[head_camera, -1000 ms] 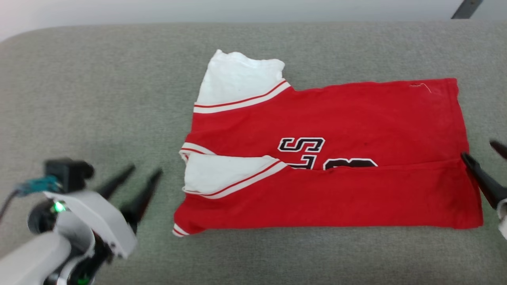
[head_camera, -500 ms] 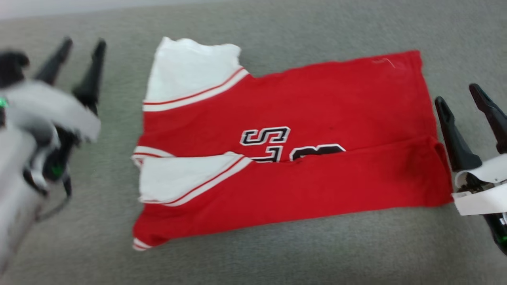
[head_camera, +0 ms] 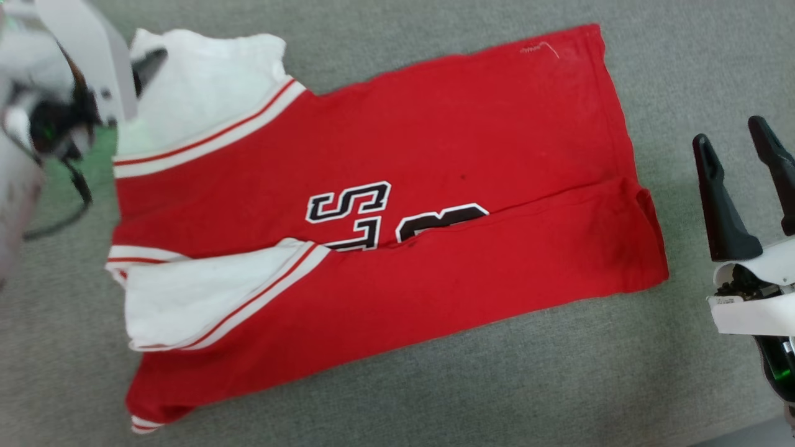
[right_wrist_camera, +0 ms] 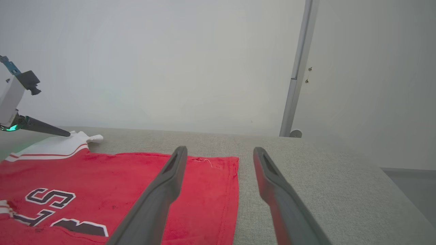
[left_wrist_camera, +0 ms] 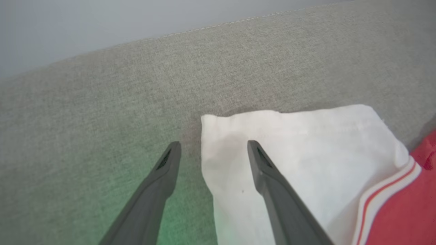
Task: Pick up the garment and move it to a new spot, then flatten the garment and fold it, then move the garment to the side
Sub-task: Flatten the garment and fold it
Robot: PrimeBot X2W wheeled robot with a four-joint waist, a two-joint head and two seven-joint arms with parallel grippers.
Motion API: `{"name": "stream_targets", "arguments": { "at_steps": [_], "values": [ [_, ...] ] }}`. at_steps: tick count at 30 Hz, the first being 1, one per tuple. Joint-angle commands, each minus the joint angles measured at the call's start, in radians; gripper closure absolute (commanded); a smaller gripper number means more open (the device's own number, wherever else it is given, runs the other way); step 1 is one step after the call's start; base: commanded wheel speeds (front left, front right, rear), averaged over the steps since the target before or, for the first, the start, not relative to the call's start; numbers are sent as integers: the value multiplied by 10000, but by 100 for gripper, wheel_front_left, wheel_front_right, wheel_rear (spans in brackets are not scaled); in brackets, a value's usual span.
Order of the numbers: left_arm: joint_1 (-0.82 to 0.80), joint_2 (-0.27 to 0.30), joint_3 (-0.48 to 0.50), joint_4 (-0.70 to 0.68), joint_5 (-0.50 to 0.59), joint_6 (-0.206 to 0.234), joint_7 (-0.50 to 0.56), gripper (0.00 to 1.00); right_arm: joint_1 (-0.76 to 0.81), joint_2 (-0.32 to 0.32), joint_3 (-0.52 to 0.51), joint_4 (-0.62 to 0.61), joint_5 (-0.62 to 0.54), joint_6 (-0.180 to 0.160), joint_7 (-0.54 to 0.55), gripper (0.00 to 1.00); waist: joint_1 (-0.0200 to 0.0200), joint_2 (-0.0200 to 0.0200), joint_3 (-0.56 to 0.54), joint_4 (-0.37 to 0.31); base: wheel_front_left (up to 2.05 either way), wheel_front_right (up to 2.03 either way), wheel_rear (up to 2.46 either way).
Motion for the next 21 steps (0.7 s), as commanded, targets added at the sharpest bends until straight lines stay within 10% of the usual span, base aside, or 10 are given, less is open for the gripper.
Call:
{"name": "stream_targets", "arguments": {
  "at_steps": [1, 5, 7, 10, 11, 21],
  "values": [
    [-243, -22, -33, 152, 93, -29, 148, 0, 30, 68, -89, -60, 35, -16, -40, 0, 0, 0, 295, -245, 0, 0, 0],
    [-652, -417, -378, 772, 23, -206, 1388, 0, 2, 163, -253, -197, -14, -16, -42, 0, 0, 0, 428, -214, 0, 0, 0],
    [-657, -641, -513, 978, -68, -308, 1981, 46, -70, 20, -189, -103, -80, -16, -42, 0, 0, 0, 464, -174, 0, 0, 0],
    [-851, -768, -689, 1152, -83, -428, 2521, 70, -493, -368, 88, 302, -39, -16, 191, 0, 0, 0, 511, -115, 0, 0, 0],
    [-940, -783, -727, 1175, -50, -460, 2597, 100, -760, -525, 247, 415, -15, -16, 439, 0, 0, 0, 526, -94, 0, 0, 0],
    [-1427, -1378, -917, 1089, -80, -607, 2105, 100, -4744, -1311, 2243, 2578, 1234, -16, 5618, 0, 0, 0, 755, 519, 0, 0, 0]
  ]
}}
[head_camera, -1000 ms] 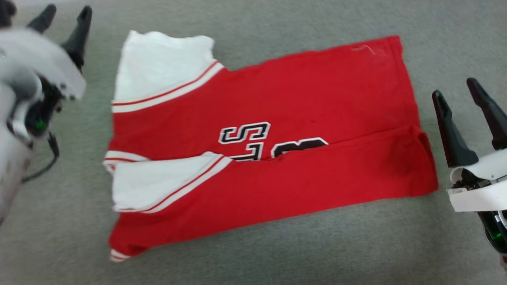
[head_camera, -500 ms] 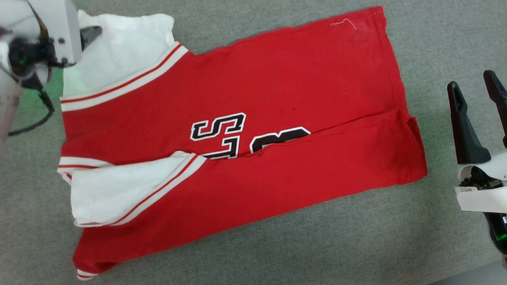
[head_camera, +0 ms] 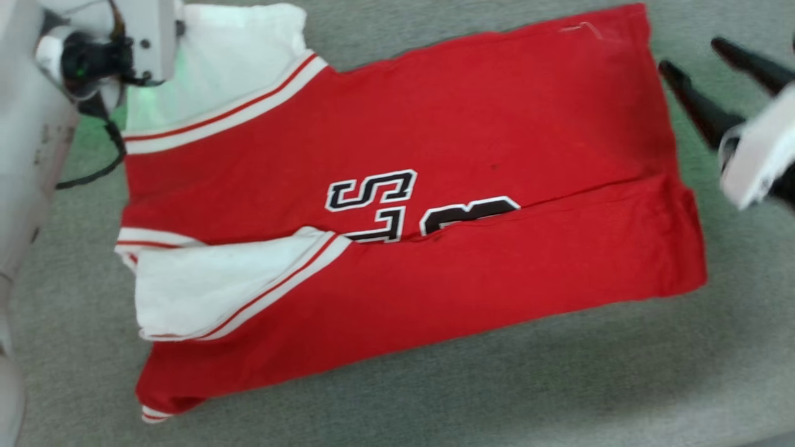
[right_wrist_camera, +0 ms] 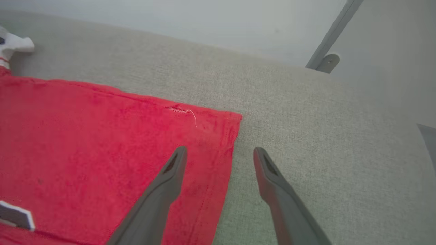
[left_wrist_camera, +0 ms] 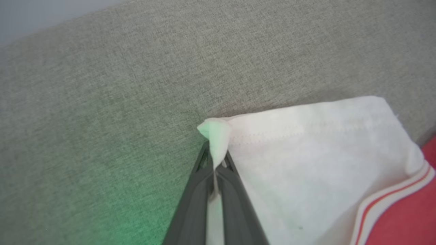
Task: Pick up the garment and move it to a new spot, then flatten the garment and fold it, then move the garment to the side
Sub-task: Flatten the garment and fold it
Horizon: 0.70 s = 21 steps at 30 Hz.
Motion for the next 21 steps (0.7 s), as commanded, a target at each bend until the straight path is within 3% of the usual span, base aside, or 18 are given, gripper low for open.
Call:
{"name": "stream_targets", "arguments": {
  "at_steps": [1, 9, 17, 18, 20, 21],
  "values": [
    [158, -184, -120, -1, -55, -83, 15, 100, -577, -65, 120, 292, -50, -16, 303, 0, 0, -1, 134, 233, 0, 0, 0],
    [-117, -383, -486, -479, -151, -73, -160, 100, -3228, 423, 1033, 3192, 505, -16, 3661, 0, 0, -1, 413, 798, 0, 0, 0],
    [-127, -498, -792, -749, -413, -75, -430, 100, -3902, 629, 1869, 4477, 667, -14, 4145, 0, 0, -1, 450, 1085, 0, 0, 0],
    [-128, -510, -803, -798, -486, -75, -486, 100, -3947, 637, 1878, 4550, 755, -14, 3991, 55, 0, -1, 451, 1111, 0, 0, 0],
    [-119, -529, -830, -892, -608, -75, -640, 100, -4011, 624, 2000, 4644, 838, -14, 3662, 99, 0, -1, 433, 1160, 0, 0, 0],
    [-101, -530, -844, -927, -638, -75, -730, 100, -4031, 593, 2051, 4738, 891, -14, 3539, 100, 0, -1, 402, 1185, 0, 0, 0]
  ]
}}
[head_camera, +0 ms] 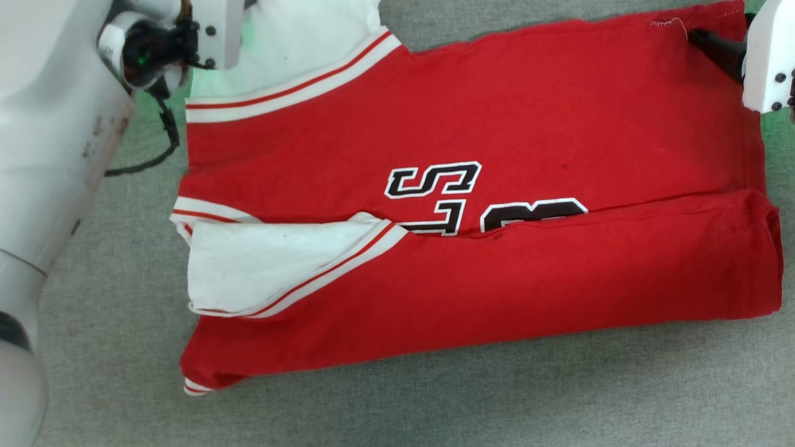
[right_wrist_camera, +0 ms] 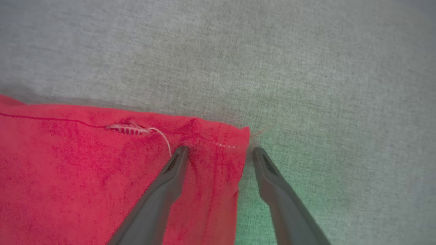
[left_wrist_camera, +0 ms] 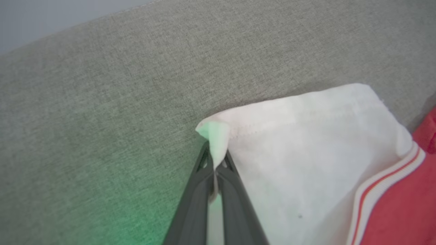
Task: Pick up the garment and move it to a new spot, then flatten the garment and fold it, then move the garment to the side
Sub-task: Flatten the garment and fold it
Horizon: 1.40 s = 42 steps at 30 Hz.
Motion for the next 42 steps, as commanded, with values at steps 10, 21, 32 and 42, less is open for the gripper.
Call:
{"name": "stream_targets", "arguments": {
  "at_steps": [10, 21, 32, 42],
  "values": [
    [787, 263, -77, -1230, -803, -36, -1819, 100, 373, -456, 622, -54, 816, -14, -1805, 100, -1, 0, -1334, 477, 0, 0, 0],
    [3351, 2315, -447, -5294, -2119, -37, -3589, 100, 2549, -1897, 1590, -1750, 1946, -14, -2484, 100, -1, 0, -3015, 959, 0, 0, 0],
    [6666, 4088, -683, -8224, -2506, 68, -5970, 100, 5640, -3431, 967, -3189, 2667, -14, -3436, 100, -1, 0, -3717, 1572, 0, 0, 0],
    [8420, 4295, -1021, -8978, -2537, 484, -7288, 100, 7909, -3378, -300, -3583, 2485, -14, -4284, 100, -1, 0, -3561, 1576, 0, 0, 0]
  ]
}}
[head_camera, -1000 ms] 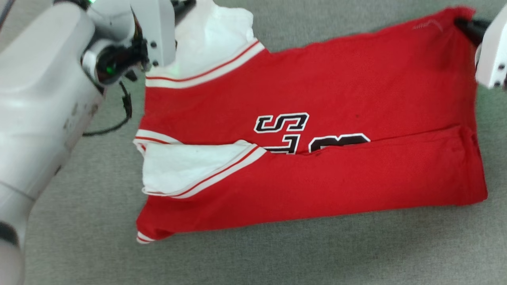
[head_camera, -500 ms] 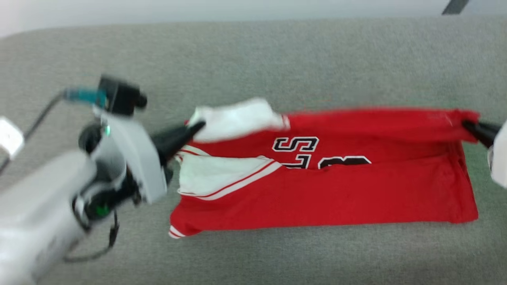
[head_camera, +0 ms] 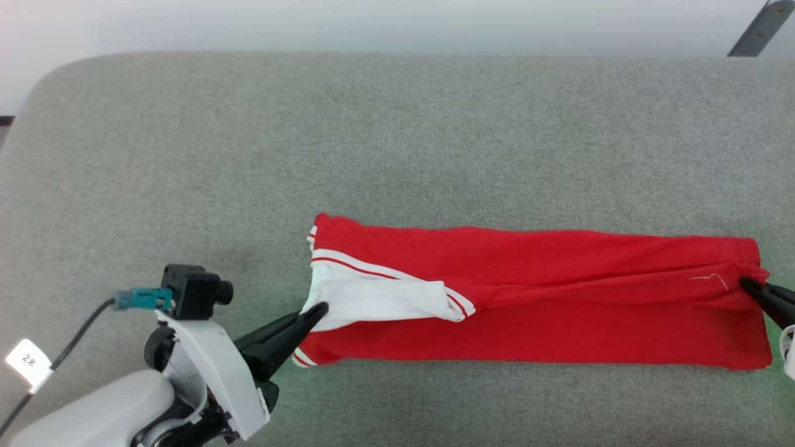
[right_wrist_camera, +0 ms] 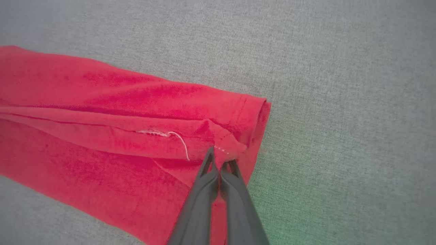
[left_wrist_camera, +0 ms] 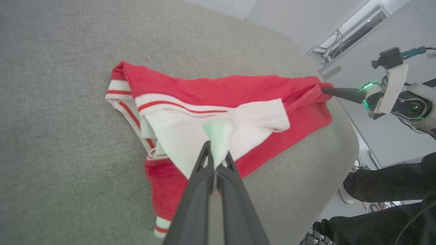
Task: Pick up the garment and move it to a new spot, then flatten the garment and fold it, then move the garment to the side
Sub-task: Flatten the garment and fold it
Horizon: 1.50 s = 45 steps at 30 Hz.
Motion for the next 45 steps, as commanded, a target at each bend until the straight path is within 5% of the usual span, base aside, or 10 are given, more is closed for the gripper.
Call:
{"name": "stream_targets", "arguments": {
  "at_steps": [1, 7, 8, 10, 11, 12, 21, 25, 35, 45],
  "values": [
    [128, -91, -23, 149, 65, 20, -55, 100, 131, 137, -123, 77, -106, -16, -60, 100, 0, 0, 90, -86, 0, 0, 0],
    [5, -795, -155, 1532, 82, -172, -52, 100, 26, 959, -497, 537, -648, -16, -193, 100, 0, 0, 288, -288, 0, 0, 0],
    [-55, -910, -185, 1795, 210, -193, -106, 92, -19, 1061, -536, 569, -731, -16, -225, 93, 0, 0, 289, -312, 0, 0, 0],
    [-100, -1069, -334, 2266, 586, -169, -184, 56, -49, 1230, -612, 565, -823, -16, -278, 42, 0, 0, 261, -361, 0, 0, 0],
    [-101, -1131, -377, 2454, 748, -88, -258, 22, -29, 1276, -654, 542, -809, -16, -246, 8, 0, 0, 234, -379, 0, 0, 0],
    [-70, -1220, -371, 2597, 825, -91, -383, 0, 24, 1305, -717, 488, -728, -16, -200, 0, 0, 0, 202, -383, 0, 0, 0],
    [920, -1848, 651, 2585, 1242, 355, -1204, 0, 736, 872, -1856, 203, -94, -16, 92, 0, 0, 0, -26, 36, 0, 0, 0],
    [1800, -2537, 2318, 2382, 2077, 655, -1221, 0, 1112, 925, -2431, 425, 475, -14, 709, 0, 0, 0, -120, 428, 0, 0, 0],
    [4261, -4842, 6544, 2423, 5356, 347, -1216, 0, 1776, 1121, -3198, 1238, 1032, -14, 2611, 0, 0, 0, -271, 1441, 0, 0, 0],
    [5417, -6204, 9127, 1953, 10387, 641, -1217, 0, 1755, 2141, -3392, 1991, 403, 12, 3889, 0, 0, 0, -326, 1730, 0, 0, 0]
  ]
}}
